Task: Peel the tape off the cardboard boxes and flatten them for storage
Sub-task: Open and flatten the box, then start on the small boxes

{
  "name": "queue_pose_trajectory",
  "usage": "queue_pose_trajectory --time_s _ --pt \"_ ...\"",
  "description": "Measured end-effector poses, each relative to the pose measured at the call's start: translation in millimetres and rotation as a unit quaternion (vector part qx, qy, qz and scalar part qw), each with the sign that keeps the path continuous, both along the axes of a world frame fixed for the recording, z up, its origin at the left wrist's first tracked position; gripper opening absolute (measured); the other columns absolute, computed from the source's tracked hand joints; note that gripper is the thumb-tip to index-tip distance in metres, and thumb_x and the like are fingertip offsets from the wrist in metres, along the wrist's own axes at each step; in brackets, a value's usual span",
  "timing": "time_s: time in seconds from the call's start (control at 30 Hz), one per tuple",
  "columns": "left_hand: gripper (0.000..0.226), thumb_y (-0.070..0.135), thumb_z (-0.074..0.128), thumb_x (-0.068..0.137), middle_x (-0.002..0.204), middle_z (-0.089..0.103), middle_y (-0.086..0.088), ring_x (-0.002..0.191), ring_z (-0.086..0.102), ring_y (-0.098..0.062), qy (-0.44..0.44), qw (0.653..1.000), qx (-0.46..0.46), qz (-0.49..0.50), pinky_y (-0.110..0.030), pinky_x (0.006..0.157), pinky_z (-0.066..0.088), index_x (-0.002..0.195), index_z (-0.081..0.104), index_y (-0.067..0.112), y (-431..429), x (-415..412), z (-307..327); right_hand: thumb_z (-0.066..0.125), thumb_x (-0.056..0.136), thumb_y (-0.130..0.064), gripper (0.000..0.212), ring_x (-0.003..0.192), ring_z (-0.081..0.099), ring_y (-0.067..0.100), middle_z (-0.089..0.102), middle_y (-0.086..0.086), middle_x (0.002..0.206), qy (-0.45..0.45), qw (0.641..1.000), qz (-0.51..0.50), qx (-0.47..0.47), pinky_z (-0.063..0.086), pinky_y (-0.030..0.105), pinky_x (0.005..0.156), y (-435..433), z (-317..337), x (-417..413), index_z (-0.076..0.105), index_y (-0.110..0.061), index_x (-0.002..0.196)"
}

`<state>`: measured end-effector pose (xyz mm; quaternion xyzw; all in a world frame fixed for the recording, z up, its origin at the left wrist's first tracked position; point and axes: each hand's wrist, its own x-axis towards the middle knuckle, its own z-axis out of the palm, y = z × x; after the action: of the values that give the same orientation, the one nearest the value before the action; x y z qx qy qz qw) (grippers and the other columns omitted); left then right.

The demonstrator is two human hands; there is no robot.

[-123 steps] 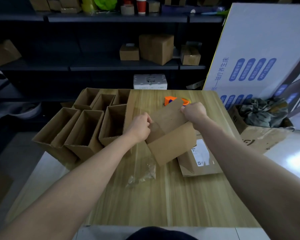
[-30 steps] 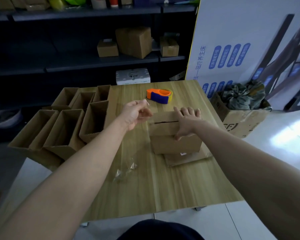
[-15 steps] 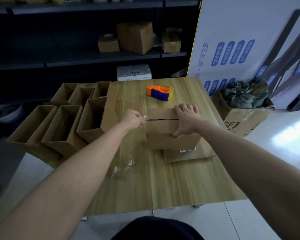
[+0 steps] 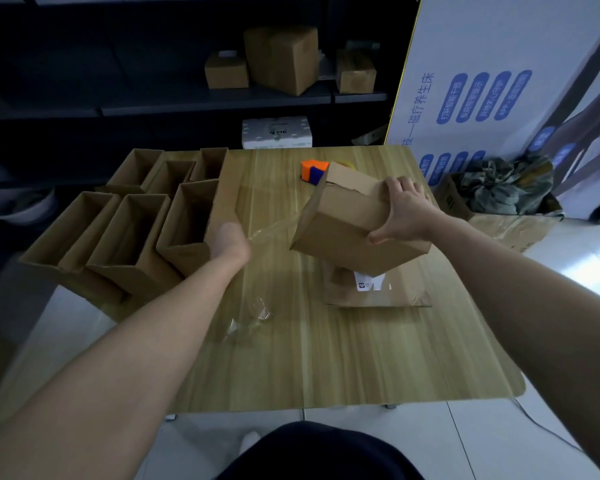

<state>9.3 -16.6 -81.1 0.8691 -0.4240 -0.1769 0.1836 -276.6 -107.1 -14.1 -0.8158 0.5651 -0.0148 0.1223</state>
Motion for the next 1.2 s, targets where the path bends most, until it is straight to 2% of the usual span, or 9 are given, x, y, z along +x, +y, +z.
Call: queue_pose_trajectory --time_s 0.1,0.3,0.43,0.53,0.67,0.83,0.97,1.1,1.2 --pt "0.014 0.014 0.054 0.094 0.107 0.057 -0.014 0.091 0.057 -0.026 -0.028 1.0 -0.002 0.014 -0.032 0.078 0.047 0.101 0.061 0.002 12.7 14.4 -7.1 0.082 0.058 -0.053 0.118 0.136 0.022 0.033 0.024 0.011 0.148 0.008 0.999 -0.036 -0.009 0.024 0.054 0.113 -8.9 8.0 -17.2 0.018 -0.01 0.147" --pt "0.018 0.008 0.056 0.091 0.095 0.053 -0.006 0.084 0.051 -0.018 0.036 0.99 -0.133 -0.023 -0.029 0.07 0.041 0.101 0.043 0.013 4.4 -16.6 2.5 0.081 0.057 -0.054 0.116 0.135 0.023 0.033 0.025 0.009 0.146 0.007 0.999 -0.006 -0.04 0.022 0.051 0.113 -10.5 14.2 2.1 0.019 -0.01 0.145" --pt "0.016 0.01 0.053 0.092 0.115 0.054 -0.012 0.107 0.049 -0.025 -0.135 0.981 -0.093 -0.103 -0.033 0.086 0.046 0.107 0.06 0.009 18.6 -12.5 -15.7 0.08 0.056 -0.054 0.114 0.134 0.024 0.033 0.028 0.01 0.143 0.004 0.998 -0.002 -0.066 0.022 0.05 0.112 -5.4 13.4 9.6 0.021 -0.01 0.144" --pt "0.021 0.003 0.05 0.093 0.112 0.057 -0.014 0.102 0.057 -0.029 -0.179 0.966 -0.041 -0.181 -0.037 0.086 0.051 0.112 0.059 0.006 39.6 -14.7 -39.2 0.08 0.057 -0.053 0.113 0.134 0.023 0.033 0.027 0.009 0.143 -0.001 0.998 0.005 -0.063 0.02 0.05 0.113 -3.2 10.7 9.3 0.021 -0.01 0.143" --pt "0.038 0.019 0.039 0.1 0.135 0.05 -0.017 0.124 0.047 -0.034 0.016 0.984 0.08 -0.16 -0.04 0.105 0.039 0.132 0.049 0.001 63.4 -23.2 -76.6 0.08 0.059 -0.051 0.113 0.135 0.022 0.032 0.025 0.008 0.146 -0.014 0.998 0.017 -0.055 0.018 0.048 0.114 -1.2 4.0 9.2 0.019 -0.011 0.145" --pt "0.035 0.016 0.043 0.099 0.136 0.05 -0.013 0.124 0.049 -0.029 0.107 0.973 0.151 -0.141 -0.026 0.094 0.039 0.129 0.054 0.004 80.5 -27.5 -108.5 0.08 0.058 -0.051 0.113 0.134 0.022 0.031 0.025 0.007 0.145 -0.023 0.998 0.032 -0.045 0.02 0.048 0.114 -2.3 -6.2 11.7 0.019 -0.012 0.145" --pt "0.036 0.018 0.047 0.098 0.144 0.044 -0.008 0.13 0.043 -0.023 0.098 0.955 0.2 -0.198 -0.021 0.101 0.032 0.133 0.052 0.011 79.7 -21.1 -104.9 0.08 0.059 -0.051 0.113 0.134 0.024 0.03 0.026 0.008 0.145 -0.024 0.998 0.039 -0.036 0.022 0.048 0.113 -4.3 -7.2 17.7 0.02 -0.012 0.145" --pt "0.022 0.012 0.052 0.093 0.111 0.062 -0.005 0.1 0.059 -0.023 0.19 0.954 0.177 -0.148 -0.028 0.079 0.047 0.108 0.067 0.008 76.7 -11.3 -102.1 0.08 0.058 -0.052 0.112 0.132 0.026 0.03 0.027 0.008 0.143 -0.037 0.997 0.053 -0.028 0.025 0.048 0.112 -7.3 -6.3 25.5 0.021 -0.012 0.144" --pt "0.016 0.009 0.057 0.091 0.096 0.07 -0.011 0.089 0.066 -0.023 0.192 0.975 0.097 -0.063 -0.032 0.084 0.051 0.098 0.071 0.003 76.6 6.9 -91.2 0.08 0.058 -0.052 0.111 0.132 0.026 0.03 0.028 0.009 0.143 -0.042 0.997 0.061 -0.025 0.024 0.049 0.112 -9.3 -2.8 34.1 0.021 -0.012 0.144"
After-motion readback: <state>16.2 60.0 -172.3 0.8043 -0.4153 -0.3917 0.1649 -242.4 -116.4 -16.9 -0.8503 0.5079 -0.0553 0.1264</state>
